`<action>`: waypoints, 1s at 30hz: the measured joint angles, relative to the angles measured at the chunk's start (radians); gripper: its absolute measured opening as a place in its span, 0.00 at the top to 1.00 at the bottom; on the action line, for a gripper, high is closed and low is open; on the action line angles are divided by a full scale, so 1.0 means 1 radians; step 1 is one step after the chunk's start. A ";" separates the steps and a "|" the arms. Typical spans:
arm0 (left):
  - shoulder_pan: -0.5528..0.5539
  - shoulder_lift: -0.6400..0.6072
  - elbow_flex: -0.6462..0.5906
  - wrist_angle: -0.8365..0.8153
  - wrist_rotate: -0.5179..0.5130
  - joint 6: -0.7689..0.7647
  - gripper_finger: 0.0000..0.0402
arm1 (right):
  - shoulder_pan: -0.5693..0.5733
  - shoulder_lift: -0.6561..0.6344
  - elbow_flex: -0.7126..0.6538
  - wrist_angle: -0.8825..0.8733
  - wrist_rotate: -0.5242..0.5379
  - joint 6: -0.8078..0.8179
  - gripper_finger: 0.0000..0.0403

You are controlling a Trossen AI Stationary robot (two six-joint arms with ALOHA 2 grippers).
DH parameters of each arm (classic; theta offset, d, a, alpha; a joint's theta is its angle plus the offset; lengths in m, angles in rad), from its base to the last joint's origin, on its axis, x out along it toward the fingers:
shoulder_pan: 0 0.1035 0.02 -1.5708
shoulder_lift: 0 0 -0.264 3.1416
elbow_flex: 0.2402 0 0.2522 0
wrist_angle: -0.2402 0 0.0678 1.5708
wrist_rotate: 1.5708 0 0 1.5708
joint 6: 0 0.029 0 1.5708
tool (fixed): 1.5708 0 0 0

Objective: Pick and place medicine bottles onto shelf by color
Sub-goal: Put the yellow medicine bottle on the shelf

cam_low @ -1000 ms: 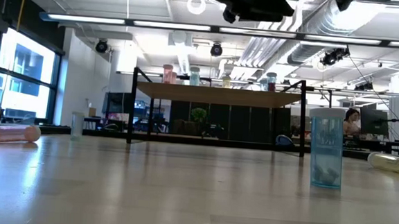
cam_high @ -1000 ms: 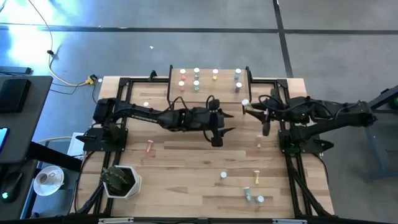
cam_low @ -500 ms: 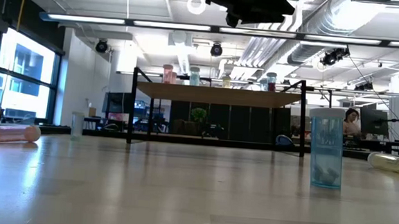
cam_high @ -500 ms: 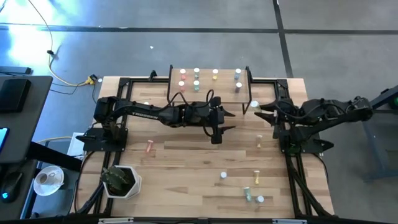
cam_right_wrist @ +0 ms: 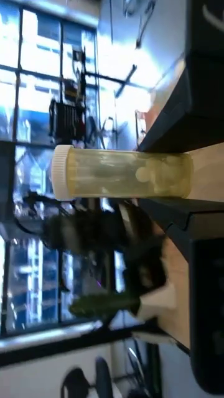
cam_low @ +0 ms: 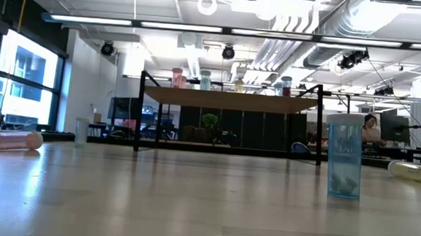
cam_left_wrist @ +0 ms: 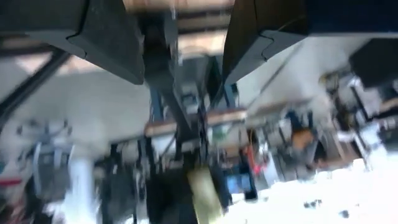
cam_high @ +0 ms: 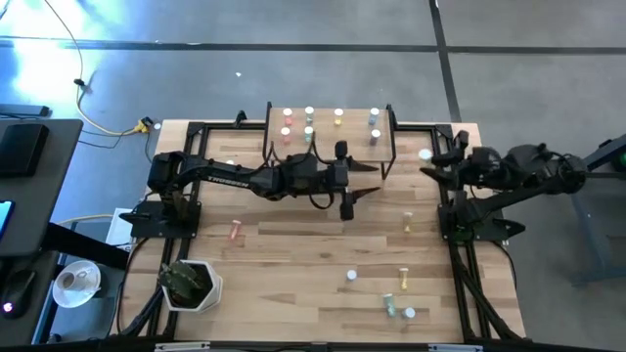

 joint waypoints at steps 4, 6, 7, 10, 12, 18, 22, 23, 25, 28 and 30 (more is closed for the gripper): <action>0.000 0.000 0.000 0.091 0.098 -0.030 0.48 | 0.000 0.000 -0.069 0.032 -0.046 0.020 0.78; 0.000 0.000 0.000 0.106 0.126 -0.064 0.48 | 0.000 0.000 -0.119 0.096 -0.060 0.021 0.78; -0.001 0.000 0.000 0.105 0.128 -0.082 0.48 | 0.000 0.000 -0.146 0.147 -0.079 0.019 0.78; -0.001 0.000 0.000 0.102 0.131 -0.129 0.48 | 0.000 0.006 -0.217 0.300 -0.132 0.013 0.78; -0.001 0.000 0.000 0.102 0.145 -0.147 0.48 | 0.000 0.020 -0.258 0.371 -0.138 0.011 0.78; -0.012 0.000 0.000 0.100 0.152 -0.157 0.48 | 0.000 0.094 -0.353 0.548 -0.150 0.028 0.78; -0.023 0.000 0.000 0.070 0.154 -0.157 0.48 | 0.000 0.171 -0.363 0.624 -0.150 0.037 0.78; -0.025 0.000 0.000 0.060 0.154 -0.157 0.48 | 0.000 0.187 -0.363 0.646 -0.150 0.037 0.78; -0.027 0.000 0.000 0.048 0.153 -0.157 0.48 | 0.000 0.215 -0.363 0.678 -0.150 0.029 0.78; -0.027 0.000 0.000 0.044 0.153 -0.157 0.48 | 0.000 0.257 -0.363 0.710 -0.156 0.026 0.78; -0.027 0.000 0.000 0.041 0.151 -0.157 0.48 | 0.000 0.281 -0.363 0.728 -0.156 0.029 0.78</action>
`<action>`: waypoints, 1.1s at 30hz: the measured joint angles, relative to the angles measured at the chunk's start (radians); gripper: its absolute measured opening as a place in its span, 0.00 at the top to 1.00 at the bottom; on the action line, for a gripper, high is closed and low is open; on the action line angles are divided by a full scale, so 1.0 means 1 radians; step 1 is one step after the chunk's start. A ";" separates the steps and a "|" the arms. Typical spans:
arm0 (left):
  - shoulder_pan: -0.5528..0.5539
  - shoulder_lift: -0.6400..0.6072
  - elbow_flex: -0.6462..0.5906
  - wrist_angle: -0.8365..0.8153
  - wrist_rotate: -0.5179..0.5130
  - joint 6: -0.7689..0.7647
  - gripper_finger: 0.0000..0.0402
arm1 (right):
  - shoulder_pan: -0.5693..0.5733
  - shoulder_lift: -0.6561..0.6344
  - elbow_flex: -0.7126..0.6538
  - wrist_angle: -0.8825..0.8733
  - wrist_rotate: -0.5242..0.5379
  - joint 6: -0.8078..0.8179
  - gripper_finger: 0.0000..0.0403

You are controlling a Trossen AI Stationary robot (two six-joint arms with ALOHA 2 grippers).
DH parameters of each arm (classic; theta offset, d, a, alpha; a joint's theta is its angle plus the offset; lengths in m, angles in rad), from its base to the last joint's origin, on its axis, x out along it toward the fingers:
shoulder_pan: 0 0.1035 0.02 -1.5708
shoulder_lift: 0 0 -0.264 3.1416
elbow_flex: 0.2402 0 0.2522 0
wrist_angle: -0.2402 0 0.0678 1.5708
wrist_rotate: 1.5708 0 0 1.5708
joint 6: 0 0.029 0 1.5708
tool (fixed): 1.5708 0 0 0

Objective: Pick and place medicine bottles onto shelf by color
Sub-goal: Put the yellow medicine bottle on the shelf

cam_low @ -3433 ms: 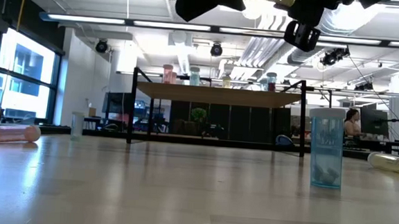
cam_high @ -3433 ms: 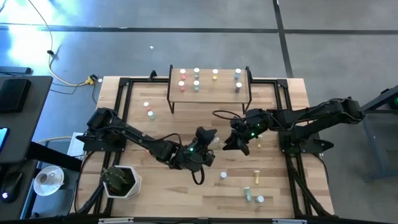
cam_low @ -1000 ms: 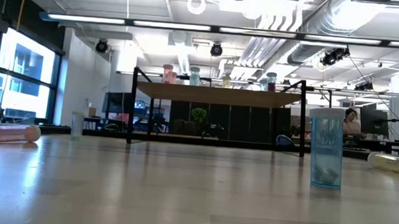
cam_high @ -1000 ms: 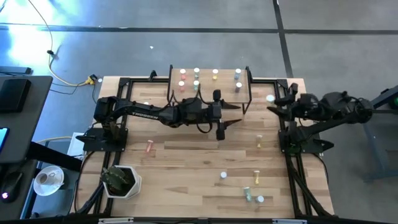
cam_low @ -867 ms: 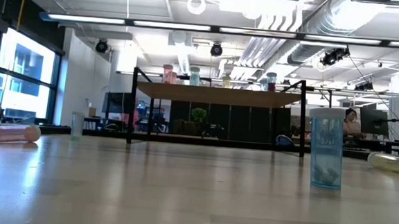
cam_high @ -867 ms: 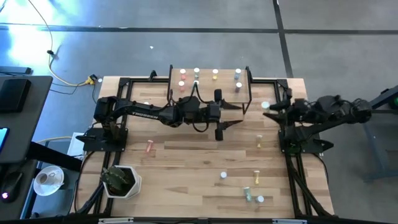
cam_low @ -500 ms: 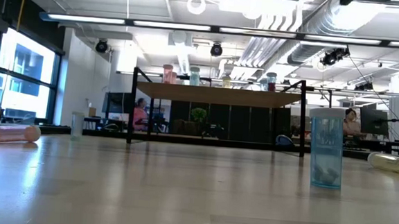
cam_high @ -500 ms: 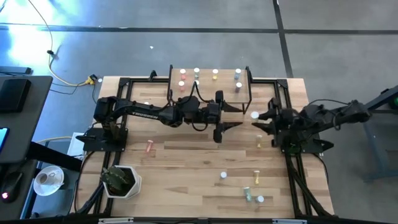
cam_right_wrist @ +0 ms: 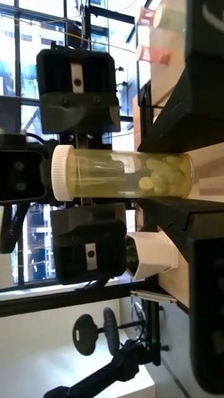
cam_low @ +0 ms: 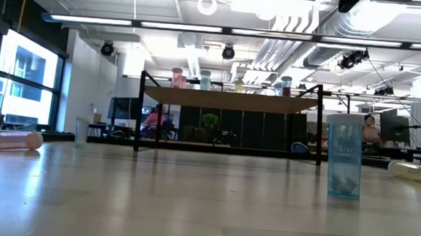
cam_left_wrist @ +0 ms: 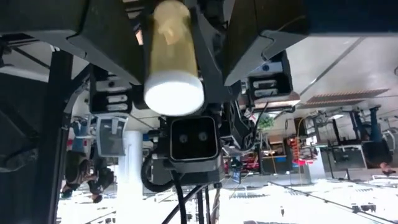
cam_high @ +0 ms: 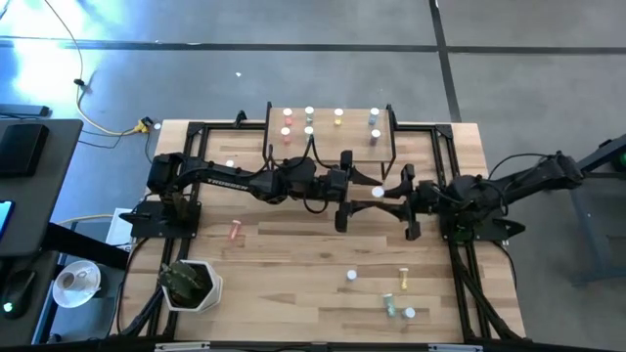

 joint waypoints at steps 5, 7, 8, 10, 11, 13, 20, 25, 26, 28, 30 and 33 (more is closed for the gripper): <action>0.000 0.000 0.000 0.000 0.001 -0.002 0.48 | 0.015 0.047 0.000 0.073 0.001 -0.003 0.78; -0.001 0.000 0.001 0.001 0.003 -0.003 0.49 | 0.031 0.056 0.000 0.098 0.005 -0.015 0.78; -0.002 0.000 0.001 0.001 0.003 -0.002 0.49 | 0.040 0.059 0.000 0.104 0.009 -0.020 0.78; -0.003 0.000 0.001 0.000 0.003 0.000 0.50 | 0.058 0.060 0.000 0.111 0.035 -0.033 0.78; -0.002 0.000 0.001 0.000 0.004 0.000 0.50 | 0.067 0.060 0.000 0.112 0.056 -0.036 0.78; -0.003 0.000 0.001 0.001 0.003 0.000 0.51 | 0.082 0.060 0.000 0.118 0.087 -0.048 0.78; -0.017 0.000 0.001 0.015 0.006 0.000 0.56 | 0.106 0.061 0.000 0.155 0.096 -0.072 0.78; -0.018 0.000 0.001 0.023 0.010 0.000 0.60 | 0.106 0.066 0.000 0.159 0.093 -0.064 0.78; -0.018 0.000 0.001 0.022 0.010 0.000 0.60 | 0.106 0.066 0.000 0.159 0.093 -0.064 0.78; -0.018 0.000 0.001 0.022 0.010 0.000 0.61 | 0.106 0.066 0.000 0.159 0.094 -0.064 0.78; -0.018 0.000 0.001 0.022 0.010 0.000 0.62 | 0.106 0.066 0.000 0.159 0.094 -0.064 0.78; -0.018 0.000 0.001 0.023 0.010 0.000 0.63 | 0.106 0.066 0.000 0.159 0.095 -0.064 0.78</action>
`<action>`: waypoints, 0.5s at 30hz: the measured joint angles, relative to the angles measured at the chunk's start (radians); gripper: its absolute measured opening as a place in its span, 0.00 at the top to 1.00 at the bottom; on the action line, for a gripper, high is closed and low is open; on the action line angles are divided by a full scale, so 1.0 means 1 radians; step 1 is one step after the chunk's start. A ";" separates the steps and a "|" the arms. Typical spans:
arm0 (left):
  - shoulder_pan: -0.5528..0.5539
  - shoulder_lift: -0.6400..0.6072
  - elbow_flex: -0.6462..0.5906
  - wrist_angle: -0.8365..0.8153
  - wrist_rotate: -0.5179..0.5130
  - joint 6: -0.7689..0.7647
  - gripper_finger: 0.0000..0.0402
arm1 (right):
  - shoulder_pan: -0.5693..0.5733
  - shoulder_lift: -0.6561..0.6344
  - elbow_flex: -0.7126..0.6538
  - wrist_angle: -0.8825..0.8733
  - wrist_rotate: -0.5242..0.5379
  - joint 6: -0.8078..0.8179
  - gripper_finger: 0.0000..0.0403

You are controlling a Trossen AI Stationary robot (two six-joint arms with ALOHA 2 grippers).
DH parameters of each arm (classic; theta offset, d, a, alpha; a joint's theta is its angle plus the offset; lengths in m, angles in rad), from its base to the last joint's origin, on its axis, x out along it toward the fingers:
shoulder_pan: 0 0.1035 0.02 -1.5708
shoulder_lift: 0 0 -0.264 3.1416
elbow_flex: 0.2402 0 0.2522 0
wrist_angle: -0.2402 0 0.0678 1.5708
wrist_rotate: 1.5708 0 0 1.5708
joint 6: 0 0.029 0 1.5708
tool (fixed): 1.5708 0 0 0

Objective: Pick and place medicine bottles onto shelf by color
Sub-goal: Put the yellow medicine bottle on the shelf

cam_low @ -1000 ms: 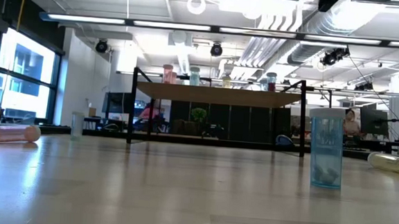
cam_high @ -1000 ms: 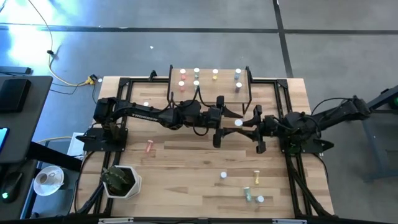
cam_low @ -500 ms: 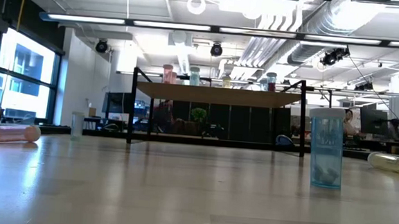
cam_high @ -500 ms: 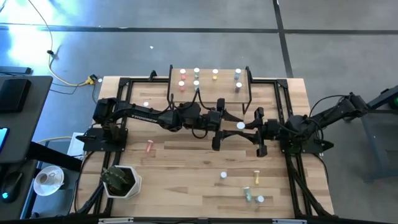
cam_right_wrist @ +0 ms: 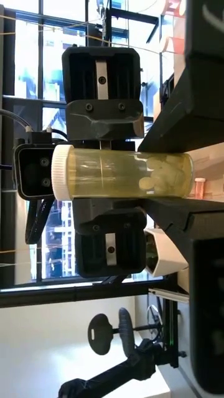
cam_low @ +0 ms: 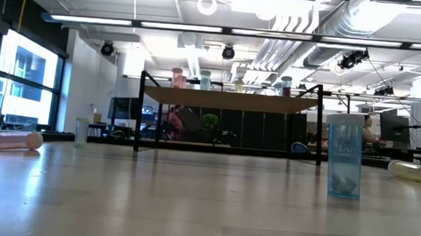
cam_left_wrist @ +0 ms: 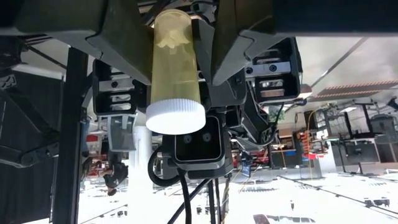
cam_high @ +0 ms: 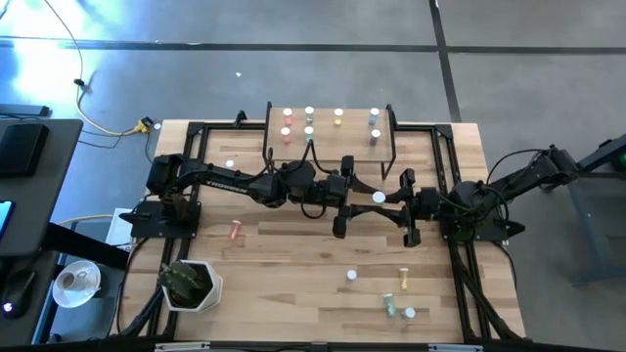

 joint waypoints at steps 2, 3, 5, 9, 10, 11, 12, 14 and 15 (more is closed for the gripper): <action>0.000 0.000 0.000 0.002 0.000 0.000 0.63 | 0.000 0.000 0.000 0.000 0.000 0.000 0.78; 0.000 0.000 0.000 0.002 0.000 0.000 0.63 | 0.000 0.000 0.000 0.000 0.000 0.000 0.78; 0.000 0.000 0.000 0.003 0.000 0.000 0.64 | 0.000 0.000 0.000 0.000 0.000 0.000 0.78; 0.000 0.000 0.000 0.003 0.000 0.000 0.66 | 0.000 0.000 0.000 0.000 0.001 0.000 0.78; 0.000 0.000 0.000 0.003 0.000 0.000 0.67 | 0.000 0.000 0.000 0.000 0.002 0.001 0.78; 0.000 0.000 0.000 0.003 0.000 0.000 0.69 | 0.000 0.000 0.000 0.000 0.002 0.007 0.77; 0.000 0.000 0.000 0.003 0.000 0.000 0.70 | 0.000 0.000 0.000 -0.001 0.002 0.017 0.77; 0.000 0.000 0.000 0.002 0.000 0.000 0.73 | -0.003 0.000 0.000 -0.003 0.001 0.029 0.76; 0.000 0.000 0.000 0.001 0.000 0.000 0.74 | -0.004 0.000 0.000 -0.004 0.001 0.030 0.75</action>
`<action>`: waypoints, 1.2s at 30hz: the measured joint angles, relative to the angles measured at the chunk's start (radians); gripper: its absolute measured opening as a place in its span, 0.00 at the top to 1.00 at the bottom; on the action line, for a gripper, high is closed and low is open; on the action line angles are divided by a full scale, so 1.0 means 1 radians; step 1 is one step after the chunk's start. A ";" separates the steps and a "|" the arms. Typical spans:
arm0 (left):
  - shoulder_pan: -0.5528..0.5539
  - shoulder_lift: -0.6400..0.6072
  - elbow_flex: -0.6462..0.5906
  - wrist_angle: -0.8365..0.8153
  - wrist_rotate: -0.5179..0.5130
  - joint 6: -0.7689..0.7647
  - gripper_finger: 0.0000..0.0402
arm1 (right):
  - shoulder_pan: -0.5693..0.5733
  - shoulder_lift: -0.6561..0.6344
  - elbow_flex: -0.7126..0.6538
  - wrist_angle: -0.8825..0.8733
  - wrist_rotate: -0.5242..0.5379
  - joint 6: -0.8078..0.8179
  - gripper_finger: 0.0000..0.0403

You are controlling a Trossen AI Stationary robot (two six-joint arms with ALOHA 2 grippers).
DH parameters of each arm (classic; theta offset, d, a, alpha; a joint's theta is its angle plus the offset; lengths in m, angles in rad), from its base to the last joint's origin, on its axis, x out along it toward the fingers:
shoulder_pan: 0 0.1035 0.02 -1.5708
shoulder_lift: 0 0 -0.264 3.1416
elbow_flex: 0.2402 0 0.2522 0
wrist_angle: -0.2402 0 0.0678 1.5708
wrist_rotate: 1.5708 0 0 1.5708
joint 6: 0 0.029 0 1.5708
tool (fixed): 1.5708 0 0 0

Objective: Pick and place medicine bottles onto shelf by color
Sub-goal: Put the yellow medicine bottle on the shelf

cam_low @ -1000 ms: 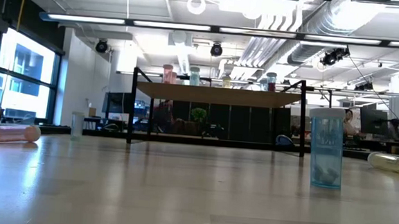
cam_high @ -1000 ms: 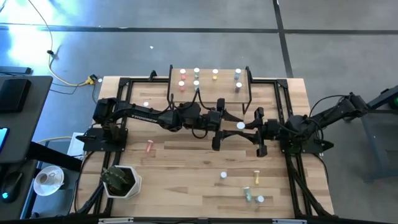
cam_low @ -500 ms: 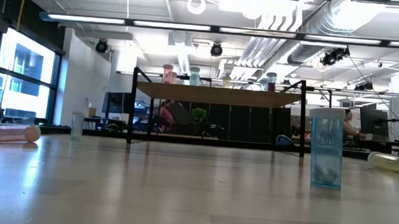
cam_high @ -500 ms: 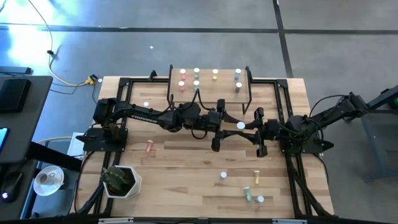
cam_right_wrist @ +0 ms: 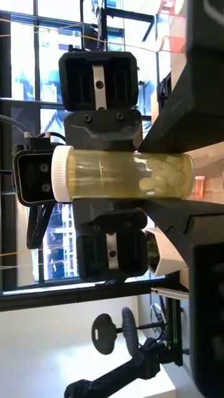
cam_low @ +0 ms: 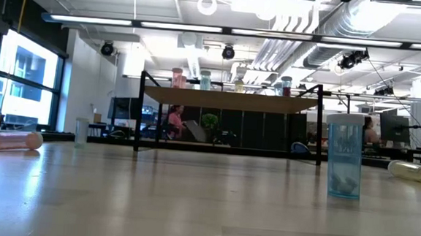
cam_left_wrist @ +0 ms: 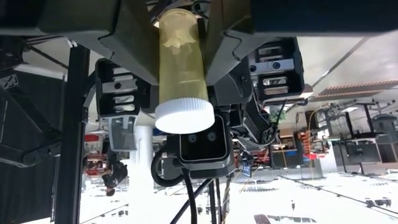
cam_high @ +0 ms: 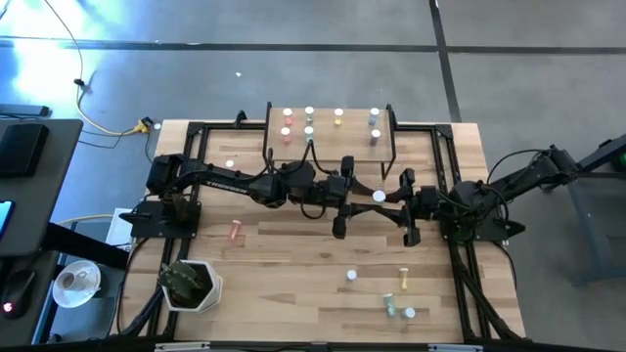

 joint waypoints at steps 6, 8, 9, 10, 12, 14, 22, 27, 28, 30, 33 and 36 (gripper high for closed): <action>0.000 0.000 -0.001 -0.002 0.000 0.012 0.77 | 0.000 0.000 0.000 -0.012 0.001 0.005 0.74; 0.000 0.000 -0.001 -0.002 0.000 0.024 0.77 | 0.000 0.000 0.000 -0.013 0.000 0.005 0.74; 0.000 0.000 -0.001 -0.002 0.000 0.024 0.77 | 0.000 0.000 0.000 -0.013 0.002 0.008 0.74; 0.000 0.000 -0.001 -0.002 -0.001 0.025 0.77 | 0.000 0.000 0.000 -0.013 0.011 0.015 0.73; 0.000 0.000 -0.001 -0.007 -0.003 0.031 0.77 | 0.000 0.000 0.000 -0.018 0.022 0.024 0.73; 0.000 0.000 -0.001 -0.016 -0.003 0.046 0.77 | 0.000 0.000 0.000 -0.025 0.024 0.026 0.72; 0.001 0.000 -0.001 -0.020 -0.008 0.055 0.77 | 0.001 0.001 0.000 -0.047 0.023 0.053 0.57; 0.002 0.000 -0.001 -0.023 -0.011 0.072 0.77 | 0.000 0.000 0.000 -0.093 0.023 0.078 0.51; 0.002 0.000 -0.001 -0.023 -0.011 0.079 0.77 | 0.001 0.000 0.000 -0.117 0.023 0.078 0.51; 0.002 0.000 -0.001 -0.024 -0.013 0.081 0.77 | 0.001 0.000 0.000 -0.163 0.023 0.087 0.51; 0.002 0.000 -0.001 -0.036 -0.015 0.081 0.77 | 0.001 -0.001 0.000 -0.224 0.037 0.130 0.51; 0.002 0.000 -0.001 -0.062 -0.032 0.092 0.77 | 0.000 -0.001 0.000 -0.283 0.076 0.167 0.51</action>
